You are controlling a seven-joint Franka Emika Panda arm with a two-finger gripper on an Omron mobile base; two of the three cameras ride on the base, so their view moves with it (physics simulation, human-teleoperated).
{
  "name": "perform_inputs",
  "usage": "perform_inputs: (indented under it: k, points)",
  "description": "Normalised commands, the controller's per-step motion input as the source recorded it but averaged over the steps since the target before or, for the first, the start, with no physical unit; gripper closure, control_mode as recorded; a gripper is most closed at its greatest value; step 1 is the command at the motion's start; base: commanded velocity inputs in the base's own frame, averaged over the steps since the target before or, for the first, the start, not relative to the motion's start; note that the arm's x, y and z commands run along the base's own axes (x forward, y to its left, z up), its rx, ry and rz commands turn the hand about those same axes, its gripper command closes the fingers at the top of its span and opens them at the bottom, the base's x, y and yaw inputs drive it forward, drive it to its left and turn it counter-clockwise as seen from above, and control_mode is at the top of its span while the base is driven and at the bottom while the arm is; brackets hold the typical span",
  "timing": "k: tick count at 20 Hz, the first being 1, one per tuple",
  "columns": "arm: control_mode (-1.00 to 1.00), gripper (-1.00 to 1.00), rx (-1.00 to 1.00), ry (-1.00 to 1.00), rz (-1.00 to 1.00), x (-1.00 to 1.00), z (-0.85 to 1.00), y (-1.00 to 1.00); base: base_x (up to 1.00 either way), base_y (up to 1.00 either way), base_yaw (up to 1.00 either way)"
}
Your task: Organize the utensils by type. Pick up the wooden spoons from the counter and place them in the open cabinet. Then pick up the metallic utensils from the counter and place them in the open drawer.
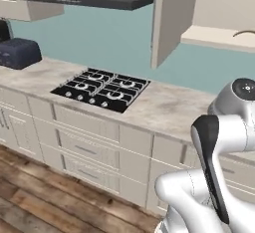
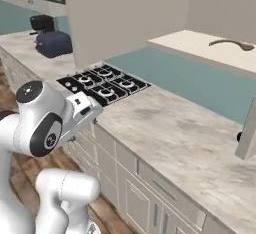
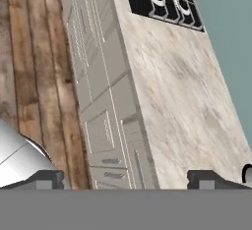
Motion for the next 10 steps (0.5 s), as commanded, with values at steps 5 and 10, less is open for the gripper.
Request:
perform_inputs:
  k: [5,10]
  points:
    - [1.0,-1.0,0.0,0.0,0.0,0.0,0.0,0.0,-0.31,0.17,0.58]
    - [1.0,-1.0,0.0,0.0,0.0,0.0,0.0,0.0,-0.26,0.1,0.61]
